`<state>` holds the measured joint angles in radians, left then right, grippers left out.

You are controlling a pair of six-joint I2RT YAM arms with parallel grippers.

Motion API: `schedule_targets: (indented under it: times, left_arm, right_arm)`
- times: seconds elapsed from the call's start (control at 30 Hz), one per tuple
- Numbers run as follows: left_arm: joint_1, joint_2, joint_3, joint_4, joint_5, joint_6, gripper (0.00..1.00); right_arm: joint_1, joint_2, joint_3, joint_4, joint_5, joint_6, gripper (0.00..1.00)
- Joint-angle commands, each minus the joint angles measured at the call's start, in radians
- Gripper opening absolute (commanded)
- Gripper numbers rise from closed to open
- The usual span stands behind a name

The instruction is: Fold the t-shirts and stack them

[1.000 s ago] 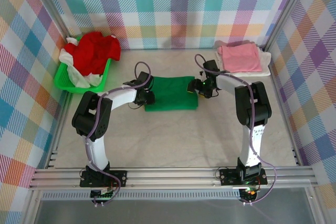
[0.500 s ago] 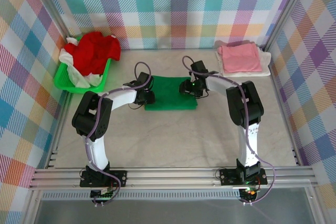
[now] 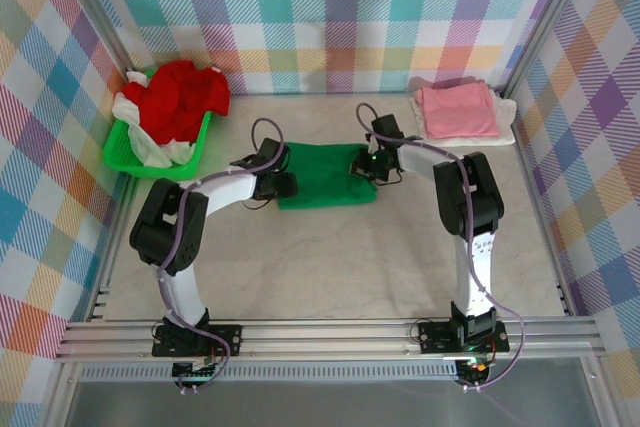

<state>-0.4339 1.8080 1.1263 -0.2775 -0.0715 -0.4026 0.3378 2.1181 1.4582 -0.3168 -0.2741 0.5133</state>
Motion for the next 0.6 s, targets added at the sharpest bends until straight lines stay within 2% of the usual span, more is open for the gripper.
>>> schedule_targets:
  times: [0.0, 0.1, 0.23, 0.37, 0.43, 0.57]
  left_arm:
    - [-0.012, -0.162, -0.023, 0.046, 0.008, -0.004, 0.78]
    - [-0.042, -0.232, -0.009, 0.031, 0.0, 0.028, 0.84]
    - [-0.07, -0.263, 0.013, 0.008, 0.004, 0.078, 0.85]
    - [-0.077, -0.254, 0.013, -0.032, -0.001, 0.093, 0.85]
    - [-0.077, -0.254, -0.002, -0.029, -0.008, 0.09, 0.85]
    - [-0.077, -0.257, -0.023, -0.03, -0.013, 0.086, 0.85]
  right_arm:
    - [-0.08, -0.022, 0.088, -0.094, -0.012, -0.153, 0.0]
    - [-0.126, -0.005, 0.241, -0.262, 0.046, -0.313, 0.0]
    - [-0.177, 0.074, 0.526, -0.473, 0.191, -0.502, 0.0]
    - [-0.254, 0.19, 0.836, -0.625, 0.27, -0.658, 0.0]
    - [-0.291, 0.259, 0.992, -0.684, 0.282, -0.73, 0.0]
    - [-0.342, 0.347, 1.18, -0.708, 0.228, -0.822, 0.0]
